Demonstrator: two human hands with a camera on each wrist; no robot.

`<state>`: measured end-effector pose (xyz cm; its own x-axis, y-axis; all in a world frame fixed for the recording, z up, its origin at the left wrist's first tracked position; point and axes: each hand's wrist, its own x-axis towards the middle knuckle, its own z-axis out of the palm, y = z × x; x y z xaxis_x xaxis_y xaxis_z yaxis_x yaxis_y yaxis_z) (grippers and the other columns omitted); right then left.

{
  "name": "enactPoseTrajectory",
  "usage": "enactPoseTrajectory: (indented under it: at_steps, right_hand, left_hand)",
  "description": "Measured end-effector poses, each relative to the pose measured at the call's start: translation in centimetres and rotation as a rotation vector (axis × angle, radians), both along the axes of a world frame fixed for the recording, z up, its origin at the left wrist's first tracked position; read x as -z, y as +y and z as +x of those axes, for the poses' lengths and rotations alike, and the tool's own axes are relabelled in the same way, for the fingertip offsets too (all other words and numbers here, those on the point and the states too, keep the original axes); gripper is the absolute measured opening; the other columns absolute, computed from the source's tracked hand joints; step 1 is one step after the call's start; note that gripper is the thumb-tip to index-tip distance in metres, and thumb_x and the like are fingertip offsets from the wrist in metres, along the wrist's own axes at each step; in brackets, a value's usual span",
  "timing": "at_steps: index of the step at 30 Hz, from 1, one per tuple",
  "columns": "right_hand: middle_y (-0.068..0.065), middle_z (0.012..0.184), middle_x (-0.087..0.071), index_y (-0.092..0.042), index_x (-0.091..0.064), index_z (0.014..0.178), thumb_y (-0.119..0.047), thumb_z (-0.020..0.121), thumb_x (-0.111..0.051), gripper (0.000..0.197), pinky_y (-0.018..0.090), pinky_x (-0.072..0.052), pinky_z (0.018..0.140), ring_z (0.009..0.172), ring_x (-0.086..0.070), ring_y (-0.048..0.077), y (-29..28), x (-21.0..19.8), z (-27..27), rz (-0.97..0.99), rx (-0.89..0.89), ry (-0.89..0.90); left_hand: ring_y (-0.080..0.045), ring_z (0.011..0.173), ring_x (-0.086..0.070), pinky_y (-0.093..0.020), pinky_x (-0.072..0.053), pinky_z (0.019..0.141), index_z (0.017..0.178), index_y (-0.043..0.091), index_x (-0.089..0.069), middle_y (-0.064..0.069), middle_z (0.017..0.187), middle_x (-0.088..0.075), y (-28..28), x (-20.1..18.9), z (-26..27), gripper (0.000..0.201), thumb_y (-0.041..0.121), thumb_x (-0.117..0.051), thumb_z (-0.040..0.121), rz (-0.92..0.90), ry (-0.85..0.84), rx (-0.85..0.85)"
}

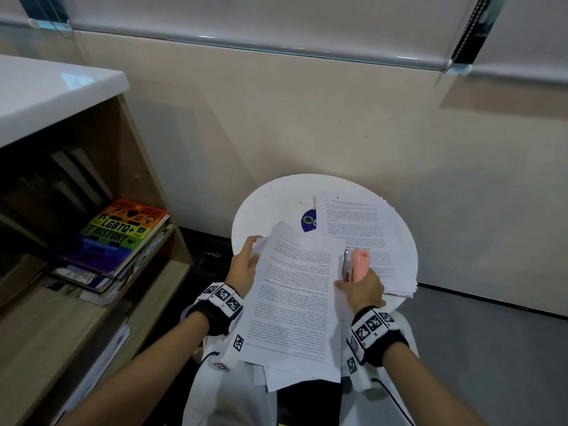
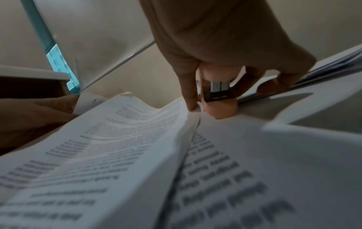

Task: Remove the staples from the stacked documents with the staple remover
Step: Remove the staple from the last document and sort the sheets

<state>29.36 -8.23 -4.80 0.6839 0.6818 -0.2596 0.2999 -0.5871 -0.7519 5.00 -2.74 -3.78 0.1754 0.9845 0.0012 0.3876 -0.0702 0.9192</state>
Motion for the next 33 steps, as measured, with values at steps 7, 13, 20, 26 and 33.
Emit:
enactPoseTrajectory:
  at_steps: [7,13,20,26,33]
  right_hand:
    - [0.011,0.088,-0.064,-0.003,-0.061,0.097,-0.009,0.071,-0.080,0.033,0.039,-0.051,0.081,0.091,-0.063,0.035,-1.0,0.3,0.4,0.220,-0.006,0.002]
    - [0.009,0.086,-0.065,-0.003,-0.061,0.094,-0.017,0.061,-0.090,0.047,0.034,-0.052,0.070,0.079,-0.062,0.027,-0.5,-0.8,1.1,0.207,-0.016,0.146]
    - [0.009,0.093,-0.063,-0.001,-0.061,0.106,-0.009,0.070,-0.083,0.042,0.034,-0.051,0.078,0.084,-0.060,0.026,-0.2,-1.0,1.4,0.278,0.125,0.065]
    - [0.011,0.095,-0.065,-0.007,-0.060,0.099,-0.008,0.072,-0.081,0.034,0.041,-0.055,0.080,0.085,-0.063,0.029,-0.8,-0.9,4.8,0.307,0.177,0.200]
    - [0.018,0.097,-0.069,-0.004,-0.063,0.100,-0.001,0.070,-0.081,0.035,0.055,-0.057,0.078,0.087,-0.067,0.036,-0.8,-0.9,6.5,0.277,0.076,0.279]
  left_hand:
    - [-0.022,0.098,-0.066,-0.040,-0.057,0.081,0.118,0.009,-0.045,-0.006,0.107,-0.066,0.8,-0.3,-0.1,0.021,0.010,-0.047,0.097,-0.017,-0.083,-0.046]
    - [-0.026,0.100,-0.058,-0.040,-0.051,0.088,0.118,0.027,-0.026,-0.007,0.116,-0.051,1.4,-0.9,0.1,0.050,0.000,-0.056,0.089,0.021,-0.006,0.058]
    - [-0.022,0.100,-0.062,-0.038,-0.053,0.091,0.121,0.029,-0.021,-0.008,0.124,-0.053,1.4,-0.6,0.2,0.052,0.001,-0.054,0.092,0.062,-0.136,0.014]
    - [-0.026,0.106,-0.056,-0.037,-0.046,0.093,0.107,0.006,-0.059,-0.012,0.116,-0.061,2.5,0.2,-0.3,0.018,0.001,-0.048,0.094,0.016,-0.023,-0.135]
    - [-0.008,0.104,-0.052,-0.002,-0.046,0.069,0.122,0.007,-0.054,0.000,0.122,-0.050,1.4,-1.0,1.9,0.038,0.023,-0.064,0.089,-0.287,-0.217,0.006]
